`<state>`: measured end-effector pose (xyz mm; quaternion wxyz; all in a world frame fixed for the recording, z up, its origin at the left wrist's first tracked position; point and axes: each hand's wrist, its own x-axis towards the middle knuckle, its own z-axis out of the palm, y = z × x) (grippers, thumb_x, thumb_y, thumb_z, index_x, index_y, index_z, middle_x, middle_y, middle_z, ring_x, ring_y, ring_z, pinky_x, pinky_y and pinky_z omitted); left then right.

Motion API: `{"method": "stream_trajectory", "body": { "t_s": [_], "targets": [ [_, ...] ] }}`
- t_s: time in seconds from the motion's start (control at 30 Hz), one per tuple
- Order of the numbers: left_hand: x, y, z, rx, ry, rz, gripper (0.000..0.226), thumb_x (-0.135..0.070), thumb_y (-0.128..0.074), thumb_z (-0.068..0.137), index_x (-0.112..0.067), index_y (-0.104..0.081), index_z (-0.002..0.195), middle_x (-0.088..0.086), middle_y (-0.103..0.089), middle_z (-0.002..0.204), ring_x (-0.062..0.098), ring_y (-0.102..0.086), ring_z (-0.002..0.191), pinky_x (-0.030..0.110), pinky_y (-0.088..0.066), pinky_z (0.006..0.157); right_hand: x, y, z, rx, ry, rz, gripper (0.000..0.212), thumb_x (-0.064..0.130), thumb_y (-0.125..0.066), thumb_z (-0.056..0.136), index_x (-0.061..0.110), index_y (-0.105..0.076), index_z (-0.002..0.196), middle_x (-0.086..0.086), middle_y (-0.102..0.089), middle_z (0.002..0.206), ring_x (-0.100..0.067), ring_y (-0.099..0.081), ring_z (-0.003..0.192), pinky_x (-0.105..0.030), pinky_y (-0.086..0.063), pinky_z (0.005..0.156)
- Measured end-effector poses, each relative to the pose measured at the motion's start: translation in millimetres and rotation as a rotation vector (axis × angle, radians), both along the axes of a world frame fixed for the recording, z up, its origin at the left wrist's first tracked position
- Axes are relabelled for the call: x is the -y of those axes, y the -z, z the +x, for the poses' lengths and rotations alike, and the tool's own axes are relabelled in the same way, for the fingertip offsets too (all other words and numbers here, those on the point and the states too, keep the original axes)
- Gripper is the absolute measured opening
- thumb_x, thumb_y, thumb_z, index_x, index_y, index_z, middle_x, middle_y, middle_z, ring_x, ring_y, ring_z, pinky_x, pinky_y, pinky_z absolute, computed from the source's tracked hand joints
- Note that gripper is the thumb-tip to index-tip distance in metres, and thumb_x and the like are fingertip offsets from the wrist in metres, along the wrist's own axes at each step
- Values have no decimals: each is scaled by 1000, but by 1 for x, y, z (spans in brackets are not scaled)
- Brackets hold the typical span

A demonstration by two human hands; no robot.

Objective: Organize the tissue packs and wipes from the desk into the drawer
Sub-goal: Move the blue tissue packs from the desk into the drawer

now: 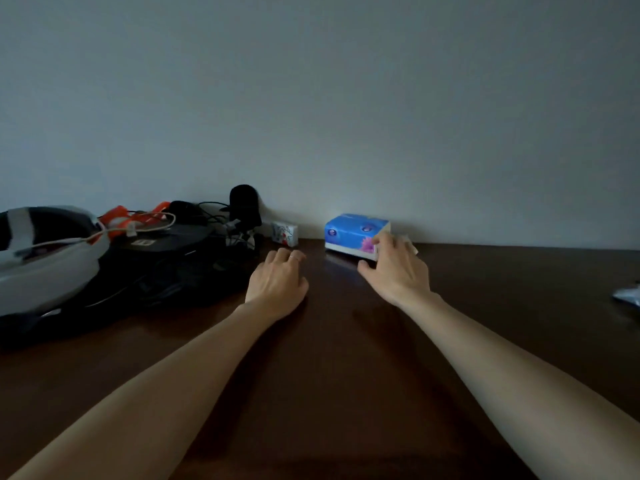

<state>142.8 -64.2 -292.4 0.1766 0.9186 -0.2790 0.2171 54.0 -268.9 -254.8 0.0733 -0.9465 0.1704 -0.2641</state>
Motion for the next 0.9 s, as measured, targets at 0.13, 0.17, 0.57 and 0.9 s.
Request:
{"method": "stream_trajectory", "body": {
  "t_s": [0.13, 0.17, 0.57, 0.9],
  "targets": [
    [40, 0, 61, 54, -67, -29, 60, -25, -55, 90, -19, -38, 147, 10, -38, 151, 30, -29, 142, 44, -29, 114, 32, 0, 70, 77, 47, 58, 89, 55, -72, 82, 16, -31, 151, -14, -36, 155, -34, -37, 141, -51, -42, 108],
    [49, -1, 77, 56, -103, -33, 63, -23, -54, 91, -20, -34, 150, 11, -32, 155, 31, -25, 145, 46, -26, 116, 38, 3, 86, 76, 51, 107, 96, 57, -73, 81, 16, -25, 154, -14, -29, 160, -34, -31, 146, -52, -39, 111],
    [70, 1, 136, -50, -55, -38, 32, 0, -53, 88, -5, -55, 120, 19, -50, 128, 45, -54, 110, 48, -45, 90, 46, 37, 128, 192, -43, 200, 96, 63, -89, 57, 18, -47, 131, -9, -44, 127, -30, -51, 119, -42, -47, 102],
    [-9, 1, -37, -92, 47, -12, 40, -8, -51, 93, -9, -47, 132, 13, -49, 129, 39, -52, 112, 46, -42, 92, -35, 26, -33, 52, -65, 243, 99, 73, -82, 56, 19, -42, 128, -9, -43, 128, -32, -50, 123, -43, -47, 98]
  ]
}}
